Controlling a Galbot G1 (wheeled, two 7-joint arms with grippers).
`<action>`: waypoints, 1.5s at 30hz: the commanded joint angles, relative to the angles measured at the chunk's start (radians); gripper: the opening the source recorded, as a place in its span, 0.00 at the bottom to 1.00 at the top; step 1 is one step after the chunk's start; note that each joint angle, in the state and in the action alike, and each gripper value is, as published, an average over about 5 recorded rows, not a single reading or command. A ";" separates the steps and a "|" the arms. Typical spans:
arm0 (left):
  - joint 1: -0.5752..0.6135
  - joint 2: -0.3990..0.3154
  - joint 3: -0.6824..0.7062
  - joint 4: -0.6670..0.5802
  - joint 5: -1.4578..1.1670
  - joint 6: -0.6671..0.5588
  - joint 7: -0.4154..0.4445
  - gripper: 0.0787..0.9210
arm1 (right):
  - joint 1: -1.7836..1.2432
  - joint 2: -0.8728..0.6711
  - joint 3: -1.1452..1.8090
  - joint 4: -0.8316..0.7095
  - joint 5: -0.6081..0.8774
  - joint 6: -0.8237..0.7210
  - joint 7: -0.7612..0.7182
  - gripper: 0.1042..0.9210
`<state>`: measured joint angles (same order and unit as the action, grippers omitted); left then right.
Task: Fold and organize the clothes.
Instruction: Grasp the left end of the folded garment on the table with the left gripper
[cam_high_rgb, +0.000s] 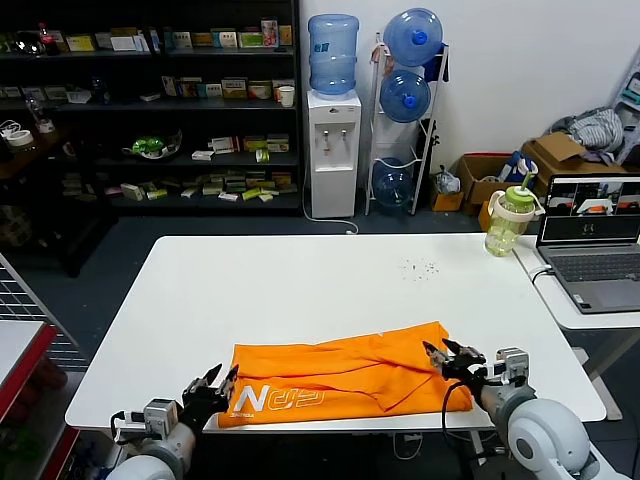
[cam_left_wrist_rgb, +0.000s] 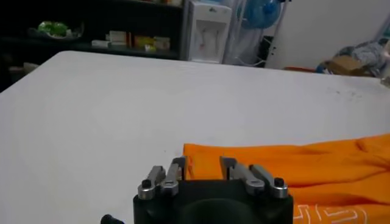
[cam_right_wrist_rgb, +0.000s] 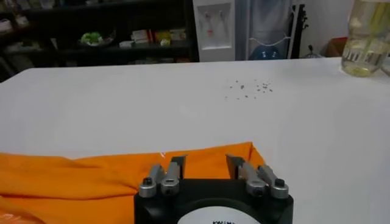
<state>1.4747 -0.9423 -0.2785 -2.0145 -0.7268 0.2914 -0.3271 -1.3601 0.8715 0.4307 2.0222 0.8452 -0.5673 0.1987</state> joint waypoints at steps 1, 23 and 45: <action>0.029 -0.058 -0.005 0.048 0.022 -0.003 0.016 0.53 | -0.111 0.006 0.082 0.041 -0.020 0.014 -0.015 0.64; -0.084 -0.124 0.036 0.145 0.006 -0.008 0.011 0.88 | -0.104 0.037 0.070 0.036 -0.038 0.009 -0.009 0.88; -0.089 -0.139 0.057 0.161 0.025 -0.023 0.003 0.38 | -0.086 0.043 0.057 0.021 -0.034 0.012 -0.004 0.88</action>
<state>1.3881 -1.0777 -0.2232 -1.8541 -0.7021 0.2712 -0.3235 -1.4481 0.9130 0.4894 2.0443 0.8110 -0.5559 0.1937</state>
